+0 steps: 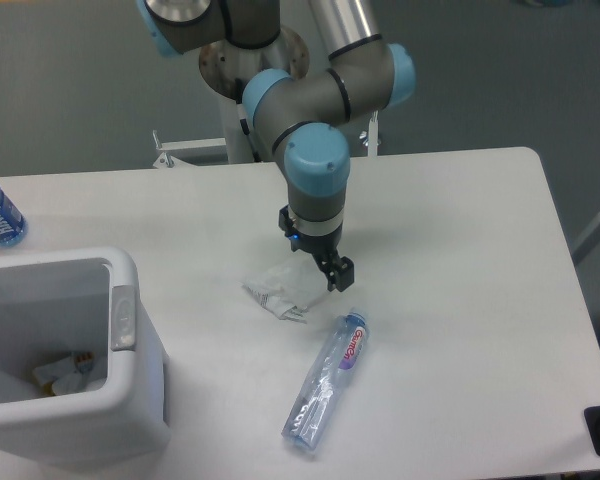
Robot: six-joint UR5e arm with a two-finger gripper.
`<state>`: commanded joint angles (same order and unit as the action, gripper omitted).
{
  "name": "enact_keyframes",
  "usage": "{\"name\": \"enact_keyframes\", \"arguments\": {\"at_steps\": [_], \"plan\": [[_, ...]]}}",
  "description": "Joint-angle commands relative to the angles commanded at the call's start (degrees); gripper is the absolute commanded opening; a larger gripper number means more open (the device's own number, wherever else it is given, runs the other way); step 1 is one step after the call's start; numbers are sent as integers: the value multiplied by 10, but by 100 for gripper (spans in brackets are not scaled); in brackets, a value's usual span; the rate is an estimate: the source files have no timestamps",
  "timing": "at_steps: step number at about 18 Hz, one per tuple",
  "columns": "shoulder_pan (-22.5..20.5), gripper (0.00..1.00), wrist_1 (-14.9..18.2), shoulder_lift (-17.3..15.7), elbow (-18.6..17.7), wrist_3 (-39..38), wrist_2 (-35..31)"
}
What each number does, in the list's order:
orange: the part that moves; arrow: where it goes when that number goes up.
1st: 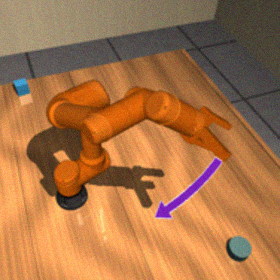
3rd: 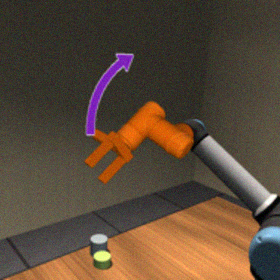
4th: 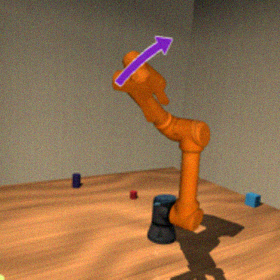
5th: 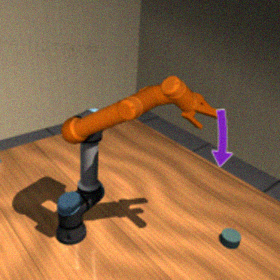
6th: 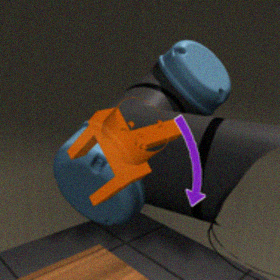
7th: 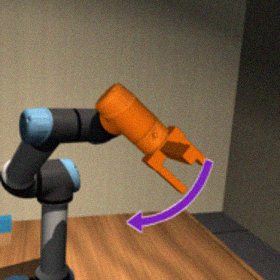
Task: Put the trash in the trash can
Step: 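Lower the gripper onto the white tissue and close on it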
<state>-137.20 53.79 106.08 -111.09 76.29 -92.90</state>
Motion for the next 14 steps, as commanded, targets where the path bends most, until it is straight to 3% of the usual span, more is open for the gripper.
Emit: {"name": "enact_keyframes", "arguments": {"at_steps": [4,10,14], "plan": [[0,98,-10,2,-2,-14,-4],[0,35,-19,4,1,-47,-4],[0,4,-19,3,2,-55,-4]]}}
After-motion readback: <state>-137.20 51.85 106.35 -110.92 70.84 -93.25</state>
